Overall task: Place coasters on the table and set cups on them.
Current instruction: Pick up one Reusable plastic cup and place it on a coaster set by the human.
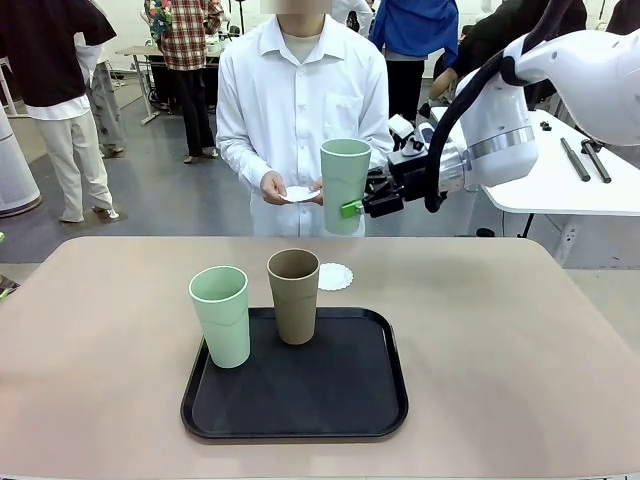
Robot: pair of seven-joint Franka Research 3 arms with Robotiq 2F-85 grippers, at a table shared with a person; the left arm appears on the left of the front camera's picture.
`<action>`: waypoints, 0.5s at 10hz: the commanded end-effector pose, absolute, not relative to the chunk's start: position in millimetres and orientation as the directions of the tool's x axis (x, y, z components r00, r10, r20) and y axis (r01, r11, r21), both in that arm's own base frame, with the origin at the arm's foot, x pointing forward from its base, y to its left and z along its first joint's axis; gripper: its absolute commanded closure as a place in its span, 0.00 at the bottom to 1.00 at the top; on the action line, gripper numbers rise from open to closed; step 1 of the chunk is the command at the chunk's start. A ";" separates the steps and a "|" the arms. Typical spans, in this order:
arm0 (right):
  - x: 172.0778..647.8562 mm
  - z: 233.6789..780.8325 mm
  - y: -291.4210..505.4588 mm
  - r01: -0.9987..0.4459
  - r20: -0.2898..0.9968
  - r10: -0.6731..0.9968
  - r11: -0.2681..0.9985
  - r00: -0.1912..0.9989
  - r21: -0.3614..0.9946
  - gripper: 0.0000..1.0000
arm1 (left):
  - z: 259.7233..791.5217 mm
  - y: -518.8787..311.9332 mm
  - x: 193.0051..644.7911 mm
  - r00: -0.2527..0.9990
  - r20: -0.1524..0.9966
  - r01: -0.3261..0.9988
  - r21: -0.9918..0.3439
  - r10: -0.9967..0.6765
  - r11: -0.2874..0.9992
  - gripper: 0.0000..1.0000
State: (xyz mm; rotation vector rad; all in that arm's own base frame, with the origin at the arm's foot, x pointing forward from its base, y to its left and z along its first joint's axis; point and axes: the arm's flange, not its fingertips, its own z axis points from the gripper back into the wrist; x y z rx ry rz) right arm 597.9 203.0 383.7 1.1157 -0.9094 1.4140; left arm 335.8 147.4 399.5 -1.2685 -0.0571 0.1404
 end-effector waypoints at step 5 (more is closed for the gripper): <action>644.5 337.8 227.1 -0.984 0.959 0.282 -0.174 -0.004 0.047 0.19 | 401.4 148.2 335.3 0.990 -0.029 -0.068 -0.958 0.141 0.278 0.00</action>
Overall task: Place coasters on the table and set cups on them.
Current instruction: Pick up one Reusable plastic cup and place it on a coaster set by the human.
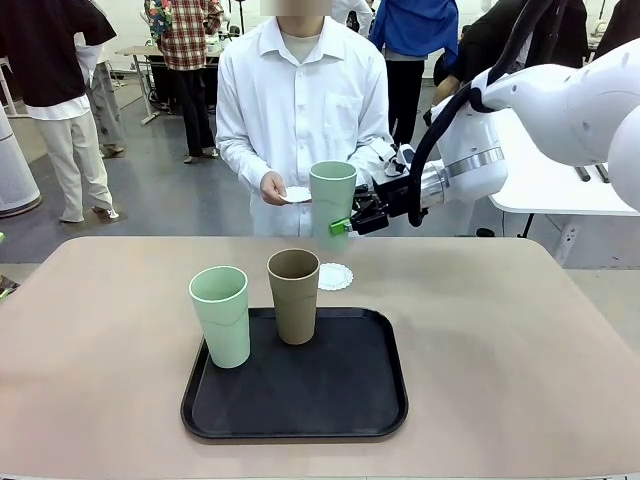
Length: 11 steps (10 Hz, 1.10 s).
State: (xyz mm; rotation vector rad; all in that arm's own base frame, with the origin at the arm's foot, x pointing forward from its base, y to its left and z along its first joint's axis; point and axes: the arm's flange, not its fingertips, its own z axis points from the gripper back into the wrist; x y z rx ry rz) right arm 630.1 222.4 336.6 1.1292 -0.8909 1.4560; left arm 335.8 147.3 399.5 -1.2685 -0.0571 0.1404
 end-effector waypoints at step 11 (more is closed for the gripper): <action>663.7 279.4 232.7 -0.966 0.952 0.295 -0.215 0.075 0.143 0.19 | 401.4 148.2 335.3 0.990 -0.029 -0.068 -0.958 0.141 0.278 0.00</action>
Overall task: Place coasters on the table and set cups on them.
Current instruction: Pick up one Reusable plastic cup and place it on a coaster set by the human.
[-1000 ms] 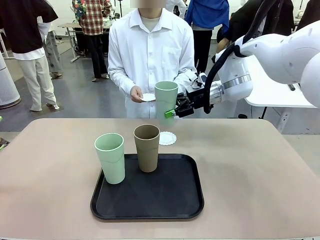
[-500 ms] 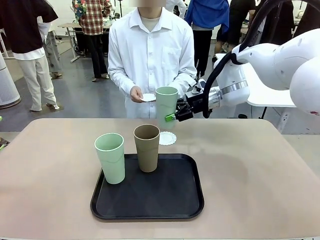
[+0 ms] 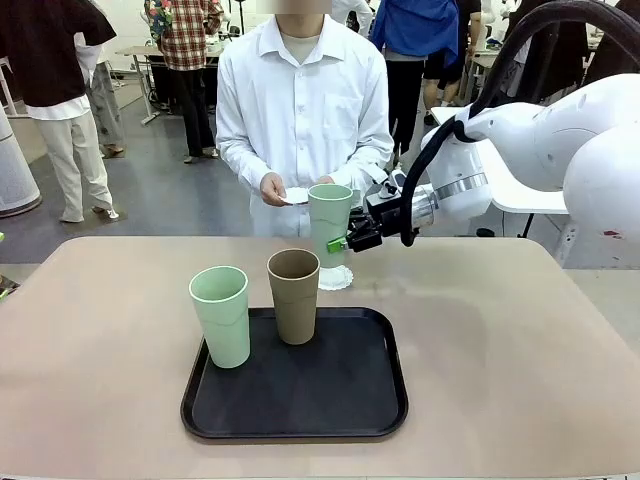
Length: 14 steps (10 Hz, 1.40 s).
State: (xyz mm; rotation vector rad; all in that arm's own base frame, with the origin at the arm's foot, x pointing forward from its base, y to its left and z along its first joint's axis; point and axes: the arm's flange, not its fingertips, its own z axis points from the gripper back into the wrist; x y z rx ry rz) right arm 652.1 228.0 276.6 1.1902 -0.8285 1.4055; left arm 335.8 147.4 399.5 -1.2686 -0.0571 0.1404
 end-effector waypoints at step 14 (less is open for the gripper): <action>653.7 250.5 227.9 -0.960 0.930 0.352 -0.210 0.103 0.186 0.19 | 401.4 148.2 335.3 0.990 -0.029 -0.068 -0.958 0.141 0.278 0.00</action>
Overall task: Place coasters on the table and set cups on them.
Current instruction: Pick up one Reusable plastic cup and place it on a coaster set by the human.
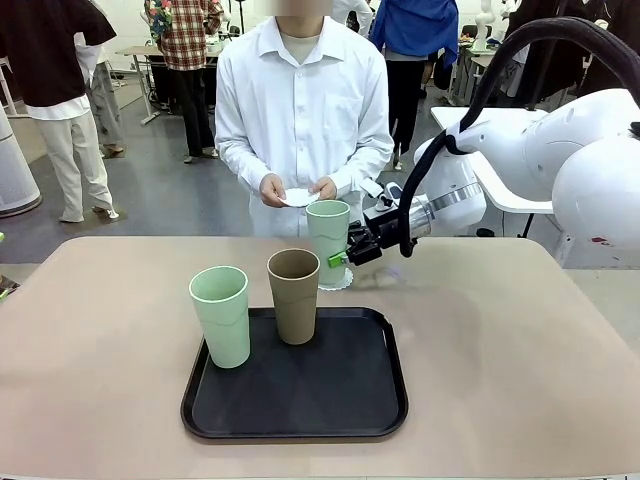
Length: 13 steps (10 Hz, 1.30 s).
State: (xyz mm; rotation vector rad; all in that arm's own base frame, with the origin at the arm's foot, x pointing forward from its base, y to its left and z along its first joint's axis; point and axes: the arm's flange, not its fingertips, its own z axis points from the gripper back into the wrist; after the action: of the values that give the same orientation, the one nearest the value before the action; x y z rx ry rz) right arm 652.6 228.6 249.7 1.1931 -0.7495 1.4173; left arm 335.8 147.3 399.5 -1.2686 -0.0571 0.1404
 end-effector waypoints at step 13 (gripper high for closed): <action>656.7 235.8 223.1 -0.951 0.923 0.361 -0.215 0.132 0.220 0.00 | 401.4 148.2 335.3 0.990 -0.029 -0.068 -0.958 0.141 0.278 0.00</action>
State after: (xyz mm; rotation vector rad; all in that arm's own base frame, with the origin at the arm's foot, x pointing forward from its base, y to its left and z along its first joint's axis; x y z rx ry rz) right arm 653.4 221.4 239.3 1.1974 -0.7321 1.3905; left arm 335.8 147.3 399.5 -1.2686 -0.0571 0.1404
